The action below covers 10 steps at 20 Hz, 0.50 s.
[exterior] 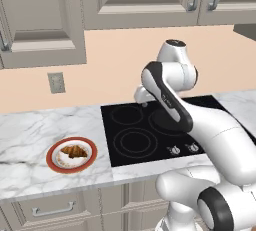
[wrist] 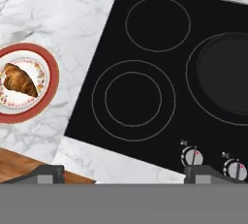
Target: Pick the croissant and place it on the pan. Then turn on the stove to warm the croissant.
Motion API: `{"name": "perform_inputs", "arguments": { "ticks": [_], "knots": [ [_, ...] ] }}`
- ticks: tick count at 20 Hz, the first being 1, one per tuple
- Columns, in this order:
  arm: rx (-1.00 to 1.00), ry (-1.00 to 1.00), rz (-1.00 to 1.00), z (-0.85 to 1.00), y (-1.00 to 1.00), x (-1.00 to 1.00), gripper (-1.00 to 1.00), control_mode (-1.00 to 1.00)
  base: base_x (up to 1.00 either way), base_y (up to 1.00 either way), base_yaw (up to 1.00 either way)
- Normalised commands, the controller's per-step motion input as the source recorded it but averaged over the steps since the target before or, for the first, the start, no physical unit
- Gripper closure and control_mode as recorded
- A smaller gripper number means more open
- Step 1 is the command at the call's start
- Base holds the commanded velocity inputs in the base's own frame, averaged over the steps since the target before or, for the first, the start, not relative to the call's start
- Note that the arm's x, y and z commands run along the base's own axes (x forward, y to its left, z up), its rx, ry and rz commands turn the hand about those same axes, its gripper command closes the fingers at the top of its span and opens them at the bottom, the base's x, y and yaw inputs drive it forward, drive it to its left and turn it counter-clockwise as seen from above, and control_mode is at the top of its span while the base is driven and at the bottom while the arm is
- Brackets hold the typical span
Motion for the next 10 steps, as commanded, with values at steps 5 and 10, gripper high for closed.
{"name": "perform_inputs", "arguments": {
  "ticks": [5,10],
  "knots": [
    [0.0,0.0,0.12,-0.29,0.47,-0.09,-1.0,-1.0,0.0,0.0,0.0],
    [0.0,0.0,0.1,-0.27,0.44,-0.14,-1.0,-1.0,0.0,0.0,0.0]
  ]
}}
